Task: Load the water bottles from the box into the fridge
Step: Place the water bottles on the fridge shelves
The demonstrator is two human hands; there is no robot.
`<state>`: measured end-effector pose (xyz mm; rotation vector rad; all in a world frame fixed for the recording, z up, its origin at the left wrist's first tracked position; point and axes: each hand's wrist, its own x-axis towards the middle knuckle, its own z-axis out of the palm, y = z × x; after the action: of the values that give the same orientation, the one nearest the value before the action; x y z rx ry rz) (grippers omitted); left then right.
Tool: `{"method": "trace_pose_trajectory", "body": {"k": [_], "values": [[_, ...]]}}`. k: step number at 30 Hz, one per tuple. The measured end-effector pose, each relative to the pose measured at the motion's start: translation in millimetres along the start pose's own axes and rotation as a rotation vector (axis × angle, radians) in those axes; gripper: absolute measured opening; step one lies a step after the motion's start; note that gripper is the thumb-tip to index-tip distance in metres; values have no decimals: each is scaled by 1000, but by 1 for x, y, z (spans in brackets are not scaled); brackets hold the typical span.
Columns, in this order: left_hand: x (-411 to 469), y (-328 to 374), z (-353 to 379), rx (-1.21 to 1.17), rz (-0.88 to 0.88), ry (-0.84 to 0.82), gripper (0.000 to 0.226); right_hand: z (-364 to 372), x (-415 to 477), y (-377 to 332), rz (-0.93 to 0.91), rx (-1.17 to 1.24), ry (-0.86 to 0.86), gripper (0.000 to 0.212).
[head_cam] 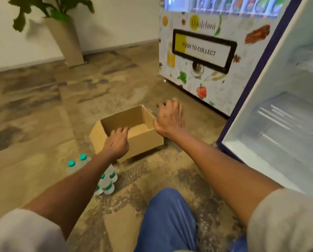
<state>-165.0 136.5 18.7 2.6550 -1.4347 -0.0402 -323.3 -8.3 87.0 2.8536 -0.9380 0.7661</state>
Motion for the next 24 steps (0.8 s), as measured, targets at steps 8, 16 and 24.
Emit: {"method": "trace_pose_trajectory", "body": {"k": [8, 16, 24], "values": [[-57, -74, 55, 52, -168, -123, 52, 82, -38, -73, -70, 107, -233, 49], [-87, -117, 89, 180, -307, -239, 77, 149, -69, -137, -262, 188, -576, 59], [-99, -136, 115, 233, -300, -310, 87, 179, -77, -183, -429, 191, -693, 71]]}}
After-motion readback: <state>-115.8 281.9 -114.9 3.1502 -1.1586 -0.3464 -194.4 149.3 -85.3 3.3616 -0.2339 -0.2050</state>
